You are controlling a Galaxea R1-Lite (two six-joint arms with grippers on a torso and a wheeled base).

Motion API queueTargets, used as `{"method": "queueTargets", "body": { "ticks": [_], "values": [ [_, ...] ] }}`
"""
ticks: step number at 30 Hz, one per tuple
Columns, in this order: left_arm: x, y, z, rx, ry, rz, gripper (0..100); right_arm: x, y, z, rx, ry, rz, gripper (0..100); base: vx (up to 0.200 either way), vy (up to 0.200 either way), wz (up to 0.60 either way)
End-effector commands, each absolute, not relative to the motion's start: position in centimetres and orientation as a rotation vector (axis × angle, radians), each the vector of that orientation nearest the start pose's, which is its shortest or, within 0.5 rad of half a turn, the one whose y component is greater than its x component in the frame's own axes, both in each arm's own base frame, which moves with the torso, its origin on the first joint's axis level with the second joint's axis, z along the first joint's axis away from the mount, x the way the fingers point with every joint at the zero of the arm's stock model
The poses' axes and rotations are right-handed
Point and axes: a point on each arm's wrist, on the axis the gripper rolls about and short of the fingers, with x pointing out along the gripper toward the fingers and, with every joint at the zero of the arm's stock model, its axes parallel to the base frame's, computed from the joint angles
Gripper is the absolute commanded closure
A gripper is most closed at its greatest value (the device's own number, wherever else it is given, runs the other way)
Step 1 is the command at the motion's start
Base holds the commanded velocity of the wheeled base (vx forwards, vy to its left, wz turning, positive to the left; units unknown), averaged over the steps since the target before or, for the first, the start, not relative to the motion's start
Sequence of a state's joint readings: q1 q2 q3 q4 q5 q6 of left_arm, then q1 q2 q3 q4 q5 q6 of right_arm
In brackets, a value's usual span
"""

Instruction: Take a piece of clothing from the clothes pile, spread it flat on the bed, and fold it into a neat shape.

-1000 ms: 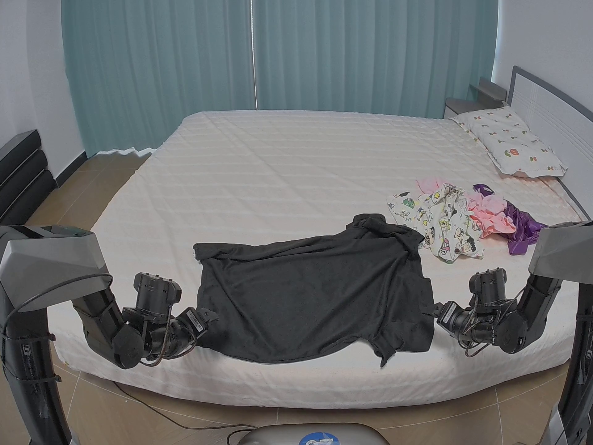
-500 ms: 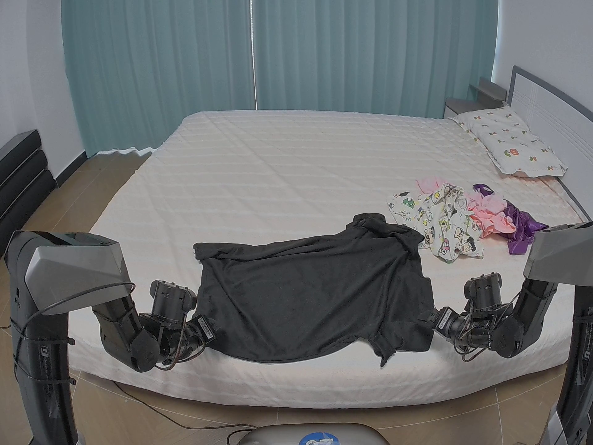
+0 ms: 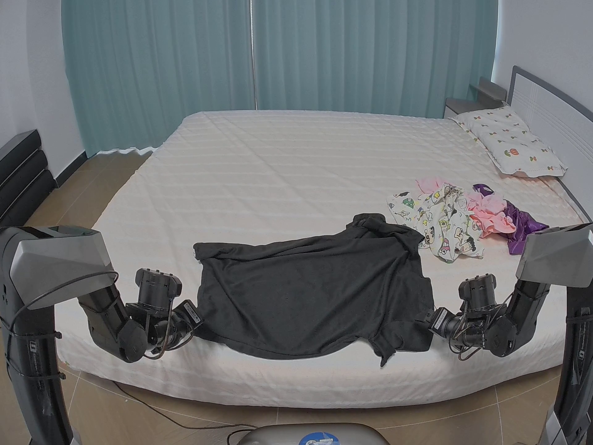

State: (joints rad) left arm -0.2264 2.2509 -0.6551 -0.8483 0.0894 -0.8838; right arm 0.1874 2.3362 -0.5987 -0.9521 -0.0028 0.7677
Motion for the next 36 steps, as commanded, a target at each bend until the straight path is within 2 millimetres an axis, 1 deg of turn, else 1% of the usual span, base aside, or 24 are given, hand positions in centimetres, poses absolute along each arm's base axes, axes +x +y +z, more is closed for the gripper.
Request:
{"method": "queueTargets", "body": {
  "ticks": [1,6,7,10,12,13,14,16,18,20,22,26,30,36],
  "values": [
    [33.1,-6.9,0.1,-0.776,0.702,0.186,100,33.1,6.3,-4.9,0.646,0.8,-0.125,0,0.0,0.0,0.0],
    [33.2,-6.6,0.1,-0.783,0.701,0.191,100,33.6,6.5,-5.3,0.615,0.798,-0.111,0,0.0,0.0,0.0],
    [33.2,-6.6,0.0,-0.783,0.703,0.19,100,33.6,6.5,-5.3,0.598,0.8,-0.103,100,0.0,0.0,0.0],
    [33.2,-6.5,-0.1,-0.783,0.704,0.192,100,34.1,6.5,-5.5,0.579,0.792,-0.093,100,0.0,0.0,0.0],
    [33.3,-6.4,0.0,-0.789,0.699,0.196,100,35.2,6.2,-5.0,0.588,0.754,-0.092,100,0.0,0.0,0.0],
    [33.3,-6.3,0.1,-0.795,0.695,0.199,100,35.6,6.0,-4.7,0.594,0.734,-0.093,100,0.0,0.0,0.0],
    [33.6,-6.2,0.2,-0.813,0.676,0.202,100,36.3,5.5,-3.9,0.606,0.698,-0.095,100,0.0,0.0,0.0],
    [34.0,-6.0,0.4,-0.837,0.646,0.204,100,37.0,5.1,-3.0,0.616,0.659,-0.095,100,0.0,0.0,0.0],
    [34.6,-5.3,0.6,-0.884,0.587,0.207,100,38.4,4.6,-1.6,0.631,0.589,-0.088,100,0.0,0.0,0.0],
    [34.7,-5.1,0.6,-0.894,0.57,0.208,100,38.9,4.4,-1.3,0.634,0.567,-0.086,100,0.0,0.0,0.0],
    [35.1,-4.7,0.3,-0.902,0.54,0.213,100,40.1,4.4,-0.8,0.639,0.537,-0.078,100,0.0,0.0,0.0],
    [35.4,-4.3,0.0,-0.912,0.526,0.222,100,41.3,4.7,-0.3,0.639,0.531,-0.067,100,0.0,0.0,0.0],
    [35.9,-3.8,0.0,-0.956,0.498,0.237,100,43.0,5.1,0.2,0.645,0.484,-0.046,100,0.0,0.0,0.0],
    [36.4,-3.3,-0.1,-0.982,0.481,0.251,100,44.8,5.8,-0.7,0.647,0.455,-0.029,100,0.0,0.0,0.0]
  ]
}}
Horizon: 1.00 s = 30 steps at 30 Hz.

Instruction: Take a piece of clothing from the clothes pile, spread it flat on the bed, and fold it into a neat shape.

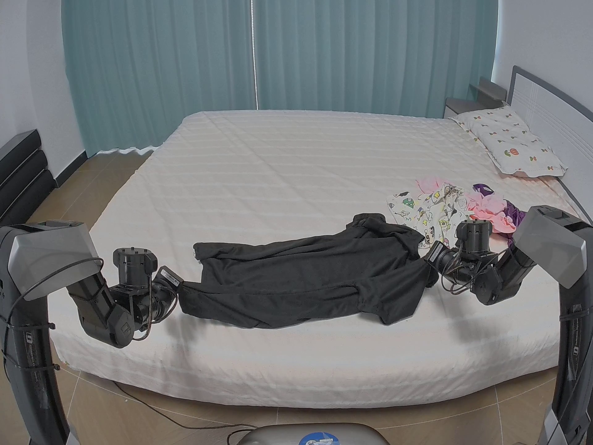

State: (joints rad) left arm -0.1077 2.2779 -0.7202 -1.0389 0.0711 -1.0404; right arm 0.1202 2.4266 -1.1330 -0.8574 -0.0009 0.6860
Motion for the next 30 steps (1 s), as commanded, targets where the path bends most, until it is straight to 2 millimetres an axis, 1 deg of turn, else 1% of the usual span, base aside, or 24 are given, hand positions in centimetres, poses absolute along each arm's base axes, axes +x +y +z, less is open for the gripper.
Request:
{"method": "queueTargets", "body": {
  "ticks": [1,3,4,7,11,15,17,18,19,21,22,25,28,30],
  "values": [
    [36.4,-3.2,-0.3,-0.982,0.484,0.255,100,45.2,6.1,-0.9,0.648,0.449,-0.022,100,0.0,0.0,0.0],
    [36.5,-3.2,-0.5,-0.981,0.486,0.256,100,45.9,6.2,-1.2,0.651,0.437,-0.018,100,0.0,0.0,0.0],
    [36.5,-3.2,-0.5,-0.981,0.486,0.256,100,46.1,6.3,-1.3,0.651,0.434,-0.015,0,0.0,0.0,0.0],
    [36.5,-3.3,-0.5,-0.982,0.488,0.254,100,46.3,6.5,-2.5,0.642,0.455,-0.018,0,0.0,0.0,0.0],
    [36.5,-3.3,-0.7,-0.982,0.491,0.256,100,45.7,6.1,-2.7,0.638,0.489,-0.038,0,0.0,0.0,0.0],
    [36.5,-3.3,-0.6,-0.982,0.493,0.253,100,45.1,4.6,-1.4,0.647,0.507,-0.078,0,0.0,0.0,0.0],
    [36.4,-3.3,-0.6,-0.982,0.494,0.254,100,44.7,4.3,-1.1,0.648,0.511,-0.082,0,0.0,0.0,0.0],
    [36.4,-3.3,-0.6,-0.982,0.494,0.254,100,43.9,4.2,-0.4,0.652,0.524,-0.078,0,0.0,0.0,0.0],
    [36.4,-3.3,-0.6,-0.982,0.493,0.252,100,43.2,4.2,-0.2,0.656,0.543,-0.08,0,0.0,0.0,0.0],
    [36.4,-3.3,-0.6,-0.982,0.496,0.251,100,42.5,4.4,-0.3,0.653,0.563,-0.078,0,0.0,0.0,0.0],
    [36.4,-3.3,-0.5,-0.983,0.494,0.25,100,41.6,4.8,-0.7,0.647,0.598,-0.074,0,0.0,0.0,0.0],
    [36.2,-3.3,-0.5,-0.983,0.498,0.251,100,40.2,6.1,-1.8,0.632,0.657,-0.061,0,0.0,0.0,0.0],
    [36.2,-3.3,-0.5,-0.982,0.499,0.252,100,39.3,7.3,-2.6,0.636,0.7,-0.053,0,0.0,0.0,0.0],
    [36.2,-3.3,-0.5,-0.982,0.499,0.252,100,39.1,7.8,-2.9,0.638,0.714,-0.047,0,0.0,0.0,0.0]
  ]
}}
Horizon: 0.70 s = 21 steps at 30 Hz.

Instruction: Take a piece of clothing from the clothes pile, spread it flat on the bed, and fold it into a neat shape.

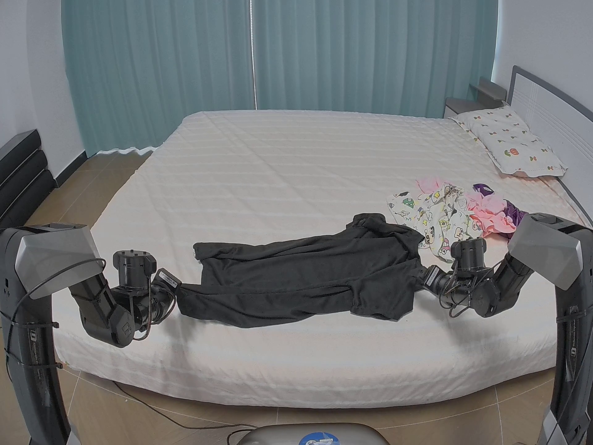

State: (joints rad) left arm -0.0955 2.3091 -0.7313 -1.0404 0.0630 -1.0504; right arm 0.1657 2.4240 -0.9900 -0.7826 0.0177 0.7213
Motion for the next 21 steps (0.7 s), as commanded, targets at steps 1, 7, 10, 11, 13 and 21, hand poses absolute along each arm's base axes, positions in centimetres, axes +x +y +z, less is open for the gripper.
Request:
{"method": "queueTargets", "body": {
  "ticks": [1,7,10,11,13,21],
  "values": [
    [36.2,-3.3,-0.5,-0.982,0.501,0.251,100,38.9,8.3,-3.5,0.632,0.731,-0.046,0,0.0,0.0,0.0],
    [36.2,-3.4,-0.5,-0.982,0.503,0.248,100,38.9,9.6,-4.9,0.61,0.766,-0.034,0,0.0,0.0,0.0],
    [36.2,-3.4,-0.5,-0.982,0.503,0.248,100,39.2,9.7,-5.0,0.608,0.763,-0.034,0,0.0,0.0,0.0],
    [36.2,-3.4,-0.5,-0.982,0.503,0.248,100,39.2,9.7,-5.0,0.609,0.761,-0.033,100,0.0,0.0,0.0],
    [36.2,-3.4,-0.5,-0.982,0.503,0.248,100,39.2,9.7,-5.0,0.608,0.764,-0.034,100,0.0,0.0,0.0],
    [35.9,-3.5,-0.6,-0.98,0.509,0.25,100,37.2,8.8,-3.0,0.617,0.774,-0.04,100,0.0,0.0,0.0]
  ]
}}
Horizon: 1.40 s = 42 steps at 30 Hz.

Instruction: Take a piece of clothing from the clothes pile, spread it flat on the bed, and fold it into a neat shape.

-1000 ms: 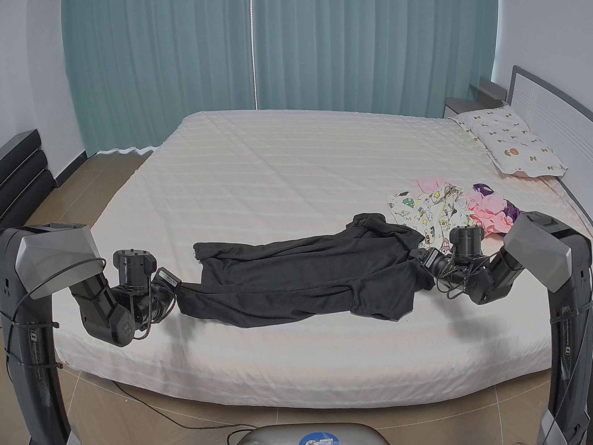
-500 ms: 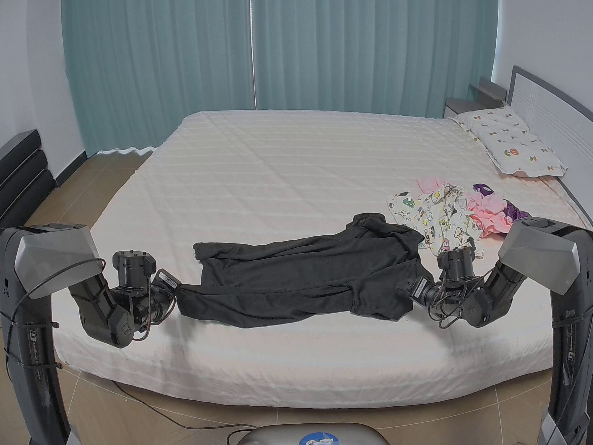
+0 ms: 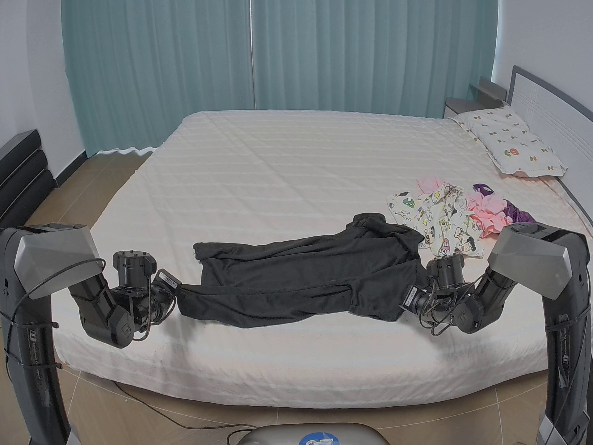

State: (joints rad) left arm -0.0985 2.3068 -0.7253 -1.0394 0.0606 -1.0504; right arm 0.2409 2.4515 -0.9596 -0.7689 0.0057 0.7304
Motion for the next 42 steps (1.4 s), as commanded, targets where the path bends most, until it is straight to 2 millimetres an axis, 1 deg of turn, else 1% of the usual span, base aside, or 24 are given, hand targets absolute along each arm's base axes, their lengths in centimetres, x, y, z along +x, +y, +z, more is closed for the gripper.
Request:
{"method": "queueTargets", "body": {
  "ticks": [1,3,5,8,10,11,12,15,20,21,22,27,29,30,33,35,36,38,39,40,41,42],
  "values": [
    [35.9,-3.5,-0.5,-0.98,0.509,0.25,100,37.0,8.7,-2.9,0.617,0.777,-0.041,100,0.0,0.0,0.0],
    [35.5,-3.5,-0.1,-0.978,0.509,0.247,100,35.4,7.5,-1.3,0.626,0.775,-0.062,100,0.0,0.0,0.0],
    [35.3,-3.4,0.1,-0.976,0.506,0.245,100,34.7,6.7,-0.6,0.632,0.771,-0.078,100,0.0,0.0,0.0],
    [34.9,-3.5,0.6,-0.972,0.504,0.241,100,32.7,5.2,0.5,0.645,0.792,-0.093,100,0.0,0.0,0.0],
    [34.8,-3.5,0.8,-0.966,0.502,0.235,100,31.1,4.5,0.8,0.648,0.831,-0.106,100,0.0,0.0,0.0],
    [34.7,-3.5,0.8,-0.966,0.502,0.235,100,30.9,4.4,0.8,0.647,0.835,-0.109,100,0.0,0.0,0.0],
    [34.5,-3.6,0.8,-0.948,0.51,0.231,100,29.7,4.1,0.7,0.636,0.863,-0.123,100,0.0,0.0,0.0],
    [33.4,-3.7,0.6,-0.867,0.546,0.214,100,27.7,3.5,0.5,0.616,0.901,-0.14,100,0.0,0.0,0.0],
    [32.0,-4.3,0.5,-0.76,0.592,0.183,100,26.0,3.0,0.4,0.595,0.937,-0.155,100,0.0,0.0,0.0],
    [31.2,-4.4,0.3,-0.708,0.617,0.168,100,25.3,2.9,0.3,0.577,0.956,-0.152,100,0.0,0.0,0.0],
    [30.9,-4.4,0.3,-0.682,0.626,0.16,100,24.9,2.9,0.2,0.568,0.966,-0.15,100,0.0,0.0,0.0],
    [29.1,-4.6,-0.7,-0.526,0.688,0.121,100,23.5,3.0,-0.4,0.538,1.02,-0.153,100,0.0,0.0,0.0],
    [29.0,-4.6,-0.8,-0.506,0.69,0.117,100,23.3,3.0,-0.5,0.536,1.026,-0.154,100,0.0,0.0,0.0],
    [28.8,-4.6,-0.9,-0.477,0.697,0.118,100,22.8,2.9,-0.7,0.521,1.045,-0.154,100,0.0,0.0,0.0],
    [28.4,-4.5,-1.7,-0.452,0.733,0.12,100,22.0,2.9,-1.0,0.489,1.079,-0.148,100,0.0,0.0,0.0],
    [28.4,-4.5,-1.9,-0.448,0.739,0.121,100,22.0,2.8,-1.1,0.484,1.083,-0.147,100,0.0,0.0,0.0],
    [28.3,-4.7,-2.8,-0.428,0.77,0.121,100,21.7,2.8,-1.2,0.469,1.095,-0.142,100,0.0,0.0,0.0],
    [28.1,-4.8,-3.3,-0.412,0.792,0.117,100,21.5,2.8,-1.4,0.458,1.106,-0.138,100,0.0,0.0,0.0],
    [27.8,-4.8,-3.4,-0.404,0.805,0.115,100,21.5,2.8,-1.4,0.454,1.11,-0.134,0,0.0,0.0,0.0],
    [27.6,-4.8,-3.5,-0.398,0.811,0.112,100,21.4,2.9,-1.6,0.451,1.118,-0.133,0,0.0,0.0,0.0],
    [27.6,-4.9,-3.5,-0.395,0.814,0.109,0,21.4,3.0,-1.6,0.449,1.121,-0.129,0,0.0,0.0,0.0],
    [27.5,-4.9,-3.4,-0.395,0.812,0.107,0,21.5,3.1,-1.7,0.452,1.12,-0.128,0,0.0,0.0,0.0]
  ]
}}
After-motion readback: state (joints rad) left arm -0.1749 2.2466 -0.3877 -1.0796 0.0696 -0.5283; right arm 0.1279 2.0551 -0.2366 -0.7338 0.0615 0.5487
